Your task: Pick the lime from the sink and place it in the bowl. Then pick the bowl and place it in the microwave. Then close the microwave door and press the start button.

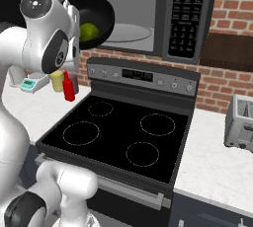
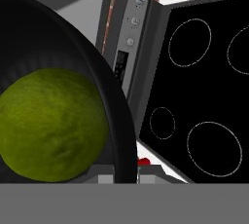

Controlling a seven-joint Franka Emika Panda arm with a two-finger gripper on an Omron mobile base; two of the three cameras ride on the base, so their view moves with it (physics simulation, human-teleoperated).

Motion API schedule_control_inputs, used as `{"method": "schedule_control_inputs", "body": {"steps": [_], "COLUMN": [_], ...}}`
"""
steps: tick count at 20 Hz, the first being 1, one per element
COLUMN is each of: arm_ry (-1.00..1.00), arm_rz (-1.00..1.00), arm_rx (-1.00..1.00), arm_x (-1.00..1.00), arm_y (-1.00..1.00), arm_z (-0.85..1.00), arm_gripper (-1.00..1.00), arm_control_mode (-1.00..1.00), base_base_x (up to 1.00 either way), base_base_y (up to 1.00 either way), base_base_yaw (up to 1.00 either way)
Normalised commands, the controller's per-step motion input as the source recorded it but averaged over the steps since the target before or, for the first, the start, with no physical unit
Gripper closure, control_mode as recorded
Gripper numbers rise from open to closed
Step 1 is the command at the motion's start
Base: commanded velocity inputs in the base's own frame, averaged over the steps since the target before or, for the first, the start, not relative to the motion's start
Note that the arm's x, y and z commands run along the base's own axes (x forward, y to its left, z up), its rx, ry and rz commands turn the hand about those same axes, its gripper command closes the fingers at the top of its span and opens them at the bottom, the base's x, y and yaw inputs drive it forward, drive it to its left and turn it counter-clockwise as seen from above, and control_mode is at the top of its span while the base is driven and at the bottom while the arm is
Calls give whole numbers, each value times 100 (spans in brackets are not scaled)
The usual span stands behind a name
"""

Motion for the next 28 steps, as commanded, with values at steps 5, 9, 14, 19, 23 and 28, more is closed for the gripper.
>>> {"method": "schedule_control_inputs", "body": {"steps": [5, 9, 14, 19, 23, 28], "arm_ry": [0, 0, 0, 0, 0, 0], "arm_rz": [0, 0, 0, 0, 0, 0], "arm_rx": [0, 0, 0, 0, 0, 0], "arm_x": [42, 44, 50, 53, 44, 45], "arm_y": [-18, -19, -3, 0, 0, 0], "arm_z": [0, 0, 0, 0, 0, -3], "arm_gripper": [100, 100, 100, 100, 100, 100], "arm_control_mode": [-100, -100, -100, -100, -100, -100], "base_base_x": [0, 0, 0, 0, 0, 0], "base_base_y": [0, 0, 0, 0, 0, 0], "base_base_yaw": [0, 0, 0, 0, 0, 0]}}
